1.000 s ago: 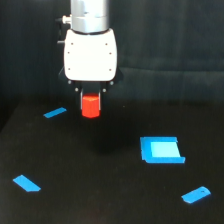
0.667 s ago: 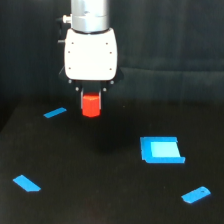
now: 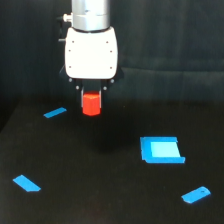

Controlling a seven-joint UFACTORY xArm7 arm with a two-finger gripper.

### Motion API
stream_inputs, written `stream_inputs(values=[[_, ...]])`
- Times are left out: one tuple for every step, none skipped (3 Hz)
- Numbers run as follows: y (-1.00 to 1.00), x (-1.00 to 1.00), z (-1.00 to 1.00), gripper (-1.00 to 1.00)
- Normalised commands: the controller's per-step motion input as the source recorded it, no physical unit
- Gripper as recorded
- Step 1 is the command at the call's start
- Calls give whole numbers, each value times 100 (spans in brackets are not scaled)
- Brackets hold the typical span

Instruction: Pick up the red object from the table

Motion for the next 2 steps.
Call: stream_inputs(values=[[2,14,12,-100],[-8,-3,13,-100]])
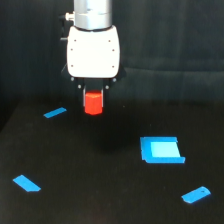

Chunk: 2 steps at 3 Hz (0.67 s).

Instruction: Pick up the red object from the table

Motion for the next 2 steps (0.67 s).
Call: stream_inputs(values=[[0,10,11,-100],[-1,3,14,-94]])
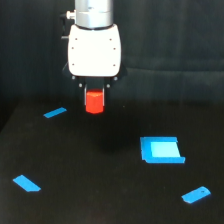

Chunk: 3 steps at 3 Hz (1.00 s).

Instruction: Pick up the red object from the table

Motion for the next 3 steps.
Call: stream_inputs(values=[[10,1,13,-91],[12,5,7,-96],[13,0,1,-100]])
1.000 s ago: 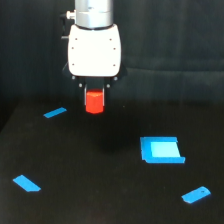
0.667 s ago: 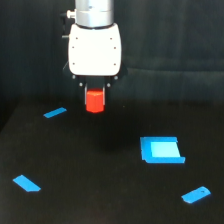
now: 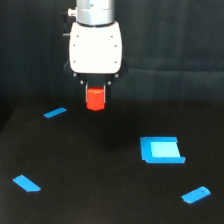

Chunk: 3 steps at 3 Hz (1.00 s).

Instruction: Pick up the red object from the table

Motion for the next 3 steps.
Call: stream_inputs(values=[[13,2,5,-100],[0,0,8,-98],[-5,4,10,-99]])
